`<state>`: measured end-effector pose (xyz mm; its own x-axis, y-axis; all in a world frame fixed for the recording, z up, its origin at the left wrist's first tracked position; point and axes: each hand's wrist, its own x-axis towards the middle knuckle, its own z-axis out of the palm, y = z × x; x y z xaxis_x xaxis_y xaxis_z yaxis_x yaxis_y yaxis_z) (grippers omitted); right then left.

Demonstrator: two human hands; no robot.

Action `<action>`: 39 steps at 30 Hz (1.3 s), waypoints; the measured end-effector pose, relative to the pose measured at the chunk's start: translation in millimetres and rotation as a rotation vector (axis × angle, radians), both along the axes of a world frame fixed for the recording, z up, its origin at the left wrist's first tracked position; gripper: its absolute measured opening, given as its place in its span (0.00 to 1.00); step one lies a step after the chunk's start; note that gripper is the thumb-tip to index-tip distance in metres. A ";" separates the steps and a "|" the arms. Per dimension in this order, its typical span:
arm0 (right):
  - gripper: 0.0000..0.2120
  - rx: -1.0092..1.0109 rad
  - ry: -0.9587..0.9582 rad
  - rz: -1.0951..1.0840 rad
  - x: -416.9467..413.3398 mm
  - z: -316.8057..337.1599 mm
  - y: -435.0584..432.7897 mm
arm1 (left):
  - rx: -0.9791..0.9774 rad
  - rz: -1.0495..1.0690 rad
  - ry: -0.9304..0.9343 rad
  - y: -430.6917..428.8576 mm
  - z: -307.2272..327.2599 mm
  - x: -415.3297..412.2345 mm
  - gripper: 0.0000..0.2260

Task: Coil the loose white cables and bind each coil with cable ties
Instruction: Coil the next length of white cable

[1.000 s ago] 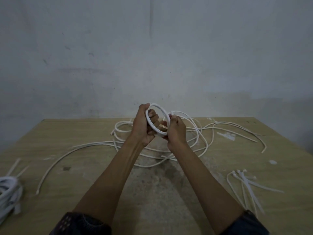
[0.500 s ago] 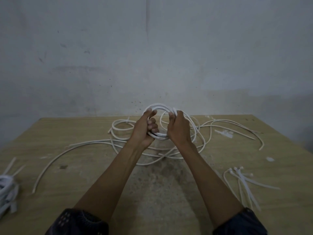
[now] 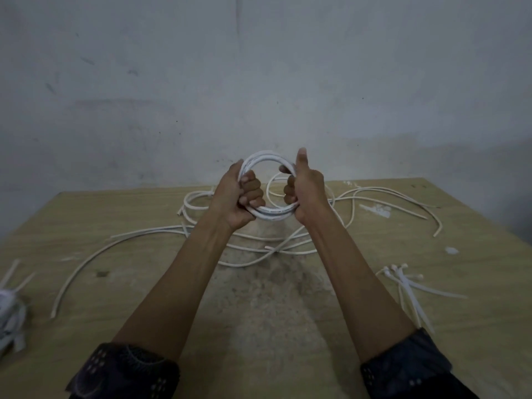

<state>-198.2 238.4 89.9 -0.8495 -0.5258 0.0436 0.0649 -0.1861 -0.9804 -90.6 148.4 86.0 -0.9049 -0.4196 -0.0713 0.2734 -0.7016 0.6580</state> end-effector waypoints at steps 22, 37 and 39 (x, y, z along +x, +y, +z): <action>0.31 0.142 0.654 -0.181 5.0 7.4 9.8 | -0.316 0.198 -0.167 15.8 7.2 -0.6 0.26; 0.28 0.299 0.211 0.016 -21.4 -39.3 53.3 | -0.247 0.037 -0.288 40.8 -39.1 -27.8 0.23; 0.33 0.446 0.250 0.053 -37.9 -31.1 81.7 | -0.226 0.032 -0.277 45.5 -41.0 -31.5 0.23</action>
<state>-236.1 320.1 58.8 -0.8132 -0.5819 0.0037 -0.1841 0.2512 -0.9503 -122.1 194.0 45.1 -0.8503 -0.4807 -0.2142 0.0825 -0.5238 0.8478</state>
